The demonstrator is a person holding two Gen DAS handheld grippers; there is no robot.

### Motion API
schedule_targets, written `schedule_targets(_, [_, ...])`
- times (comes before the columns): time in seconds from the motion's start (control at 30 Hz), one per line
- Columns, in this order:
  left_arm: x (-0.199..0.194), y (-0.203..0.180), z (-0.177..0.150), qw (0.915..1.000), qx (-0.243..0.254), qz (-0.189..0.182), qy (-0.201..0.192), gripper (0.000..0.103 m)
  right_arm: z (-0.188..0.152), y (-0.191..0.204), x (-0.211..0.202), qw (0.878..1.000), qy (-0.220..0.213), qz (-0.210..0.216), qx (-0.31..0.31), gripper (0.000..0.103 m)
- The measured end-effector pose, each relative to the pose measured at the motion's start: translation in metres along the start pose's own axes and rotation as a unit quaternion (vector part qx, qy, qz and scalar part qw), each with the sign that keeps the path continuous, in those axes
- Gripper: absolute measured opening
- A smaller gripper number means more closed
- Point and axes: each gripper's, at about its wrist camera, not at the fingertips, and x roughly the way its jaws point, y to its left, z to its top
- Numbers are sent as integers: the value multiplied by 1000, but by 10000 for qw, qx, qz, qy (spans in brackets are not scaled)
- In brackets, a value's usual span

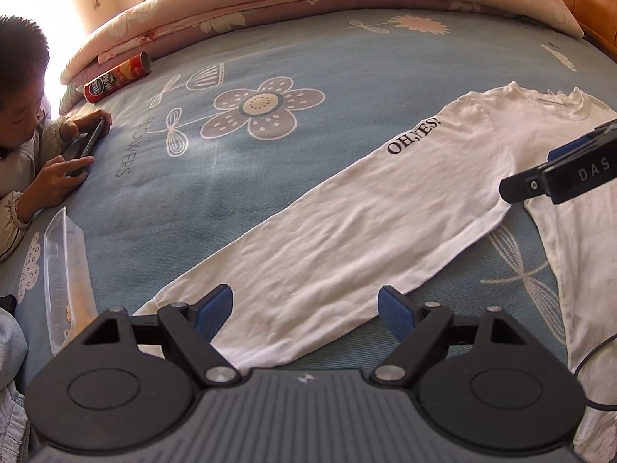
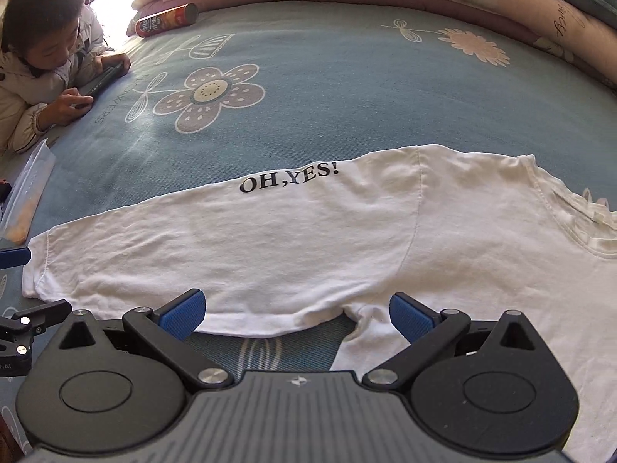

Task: Fold clothes

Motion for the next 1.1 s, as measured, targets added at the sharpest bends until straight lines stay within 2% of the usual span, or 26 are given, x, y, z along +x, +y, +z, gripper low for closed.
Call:
schedule_targets(0.1, [-10, -37, 14, 9999, 112, -66, -21, 83, -9, -26, -26, 9997, -130, 97, 157, 103])
schedule_targets(0.3, [-24, -143, 59, 9981, 282, -549, -92, 83, -37, -106, -104, 9988, -380, 109, 305, 103])
schedule_targets(0.5, [-24, -272, 108, 9876, 657, -1409, -209, 83, -85, -230, -162, 9948, -494, -618, 646, 103])
schedule_targets(0.7, [-4, -376, 122, 9766, 1126, -1830, -123, 83, -132, -348, -178, 9822, -424, -1220, 1362, 103])
schedule_targets(0.9, [13, -463, 132, 9633, 1606, -2149, -116, 82, -144, -422, -177, 9732, -666, -1395, 1701, 103])
schedule_targets(0.97, [13, -486, 135, 9537, 1825, -2379, -238, 82, -139, -441, -171, 9704, -732, -1448, 1790, 103])
schedule_targets(1.1, [17, -524, 135, 9303, 2355, -2778, -429, 82, -133, -472, -148, 9605, -733, -1874, 1922, 103])
